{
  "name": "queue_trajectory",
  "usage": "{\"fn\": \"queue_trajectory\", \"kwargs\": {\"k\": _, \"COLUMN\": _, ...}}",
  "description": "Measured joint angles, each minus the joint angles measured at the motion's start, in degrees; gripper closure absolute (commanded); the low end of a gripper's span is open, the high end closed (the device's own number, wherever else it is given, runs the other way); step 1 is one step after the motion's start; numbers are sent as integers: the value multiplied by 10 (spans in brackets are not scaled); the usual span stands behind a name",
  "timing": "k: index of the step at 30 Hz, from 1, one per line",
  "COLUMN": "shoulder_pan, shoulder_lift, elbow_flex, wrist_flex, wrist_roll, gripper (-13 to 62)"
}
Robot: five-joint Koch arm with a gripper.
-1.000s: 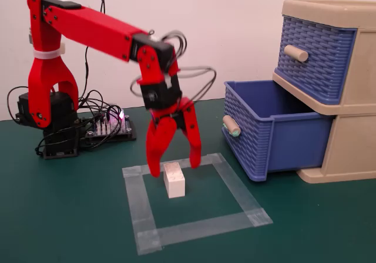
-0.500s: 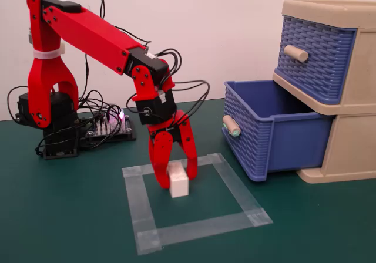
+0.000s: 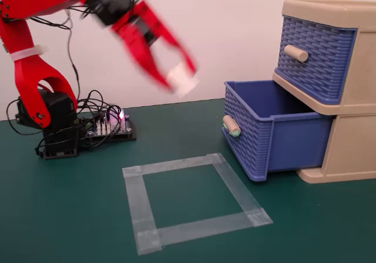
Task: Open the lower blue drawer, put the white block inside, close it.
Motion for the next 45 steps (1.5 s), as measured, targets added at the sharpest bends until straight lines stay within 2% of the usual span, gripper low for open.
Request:
{"fn": "queue_trajectory", "kwargs": {"k": 3, "shoulder_pan": -112, "shoulder_lift": -105, "elbow_flex": -124, "wrist_flex": -8, "wrist_roll": 80, "gripper": 575}}
{"fn": "queue_trajectory", "kwargs": {"k": 9, "shoulder_pan": -159, "shoulder_lift": -287, "elbow_flex": -268, "wrist_flex": -24, "wrist_roll": 93, "gripper": 575}}
{"fn": "queue_trajectory", "kwargs": {"k": 12, "shoulder_pan": -163, "shoulder_lift": -325, "elbow_flex": -275, "wrist_flex": -24, "wrist_roll": 94, "gripper": 569}}
{"fn": "queue_trajectory", "kwargs": {"k": 13, "shoulder_pan": -163, "shoulder_lift": -331, "elbow_flex": -275, "wrist_flex": -24, "wrist_roll": 94, "gripper": 518}}
{"fn": "queue_trajectory", "kwargs": {"k": 14, "shoulder_pan": -167, "shoulder_lift": -338, "elbow_flex": -276, "wrist_flex": -24, "wrist_roll": 94, "gripper": 432}}
{"fn": "queue_trajectory", "kwargs": {"k": 16, "shoulder_pan": -171, "shoulder_lift": -349, "elbow_flex": -275, "wrist_flex": -25, "wrist_roll": 94, "gripper": 211}}
{"fn": "queue_trajectory", "kwargs": {"k": 17, "shoulder_pan": -171, "shoulder_lift": -349, "elbow_flex": -275, "wrist_flex": -28, "wrist_roll": 94, "gripper": 166}}
{"fn": "queue_trajectory", "kwargs": {"k": 18, "shoulder_pan": -171, "shoulder_lift": -348, "elbow_flex": -276, "wrist_flex": -35, "wrist_roll": 94, "gripper": 156}}
{"fn": "queue_trajectory", "kwargs": {"k": 21, "shoulder_pan": -172, "shoulder_lift": -338, "elbow_flex": -311, "wrist_flex": -51, "wrist_roll": 94, "gripper": 153}}
{"fn": "queue_trajectory", "kwargs": {"k": 24, "shoulder_pan": -168, "shoulder_lift": -245, "elbow_flex": -317, "wrist_flex": -18, "wrist_roll": 94, "gripper": 156}}
{"fn": "queue_trajectory", "kwargs": {"k": 26, "shoulder_pan": -157, "shoulder_lift": -160, "elbow_flex": -320, "wrist_flex": 96, "wrist_roll": 92, "gripper": 157}}
{"fn": "queue_trajectory", "kwargs": {"k": 29, "shoulder_pan": -132, "shoulder_lift": -115, "elbow_flex": -322, "wrist_flex": 331, "wrist_roll": 34, "gripper": 157}}
{"fn": "queue_trajectory", "kwargs": {"k": 34, "shoulder_pan": -57, "shoulder_lift": -207, "elbow_flex": -287, "wrist_flex": 394, "wrist_roll": -33, "gripper": 156}}
{"fn": "queue_trajectory", "kwargs": {"k": 42, "shoulder_pan": -91, "shoulder_lift": -408, "elbow_flex": -291, "wrist_flex": 166, "wrist_roll": -40, "gripper": 156}}
{"fn": "queue_trajectory", "kwargs": {"k": 45, "shoulder_pan": -119, "shoulder_lift": -491, "elbow_flex": -342, "wrist_flex": 89, "wrist_roll": -39, "gripper": 157}}
